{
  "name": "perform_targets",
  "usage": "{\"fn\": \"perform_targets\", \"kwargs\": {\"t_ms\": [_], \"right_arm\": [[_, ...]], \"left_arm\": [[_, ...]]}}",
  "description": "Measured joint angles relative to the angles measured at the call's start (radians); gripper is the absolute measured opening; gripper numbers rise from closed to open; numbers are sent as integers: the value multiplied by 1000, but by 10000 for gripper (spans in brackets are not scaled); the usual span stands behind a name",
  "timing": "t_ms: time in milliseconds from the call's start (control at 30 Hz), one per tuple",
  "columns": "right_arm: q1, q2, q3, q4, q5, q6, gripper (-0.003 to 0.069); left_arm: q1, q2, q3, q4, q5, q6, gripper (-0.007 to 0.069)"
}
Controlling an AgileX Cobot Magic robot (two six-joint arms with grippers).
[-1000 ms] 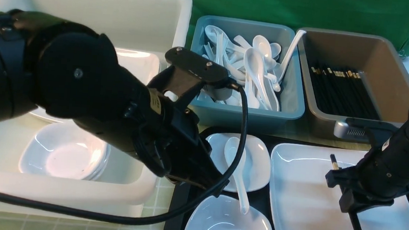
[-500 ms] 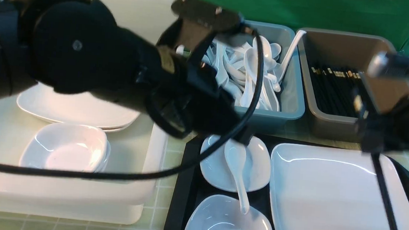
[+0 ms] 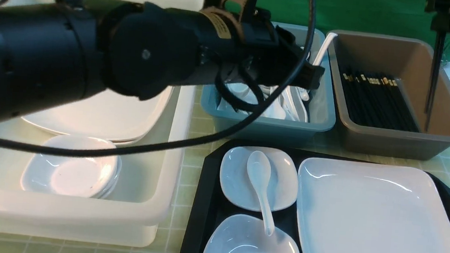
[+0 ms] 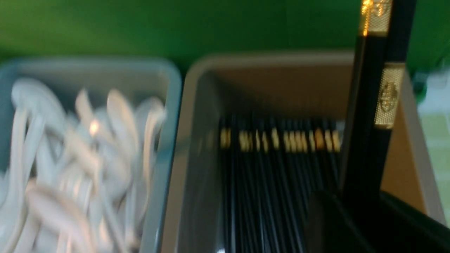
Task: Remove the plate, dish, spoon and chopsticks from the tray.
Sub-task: Use the right arm to put the chopsticks into the small storage box on the right
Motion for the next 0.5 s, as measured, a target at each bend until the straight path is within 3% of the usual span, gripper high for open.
{"fn": "perform_targets", "kwargs": {"t_ms": [267, 500], "right_arm": [[0, 176, -78, 1, -179, 19, 106], [0, 267, -78, -1, -205, 18, 135]], "left_arm": [[0, 18, -3, 0, 57, 0, -19], [0, 18, -5, 20, 170, -1, -19]]}}
